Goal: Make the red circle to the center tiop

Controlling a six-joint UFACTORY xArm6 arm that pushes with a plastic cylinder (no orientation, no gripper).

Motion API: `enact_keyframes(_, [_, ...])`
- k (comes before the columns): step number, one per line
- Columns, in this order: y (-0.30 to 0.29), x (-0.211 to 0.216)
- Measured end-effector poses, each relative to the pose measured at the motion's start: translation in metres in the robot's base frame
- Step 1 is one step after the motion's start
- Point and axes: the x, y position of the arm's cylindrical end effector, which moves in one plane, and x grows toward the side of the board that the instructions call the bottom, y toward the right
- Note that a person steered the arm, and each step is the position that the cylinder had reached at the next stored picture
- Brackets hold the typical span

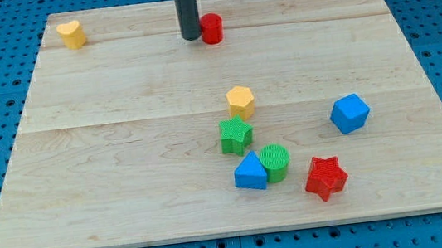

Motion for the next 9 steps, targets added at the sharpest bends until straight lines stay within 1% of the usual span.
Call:
enact_keyframes(1, [-0.009, 0.017])
enact_keyframes(2, [0.007, 0.017])
enact_keyframes(3, [0.010, 0.034])
enact_keyframes(4, [0.033, 0.026])
enact_keyframes(5, [0.039, -0.009])
enact_keyframes(6, [0.040, -0.004])
enact_keyframes(7, [0.043, 0.013])
enact_keyframes(9, [0.043, 0.014])
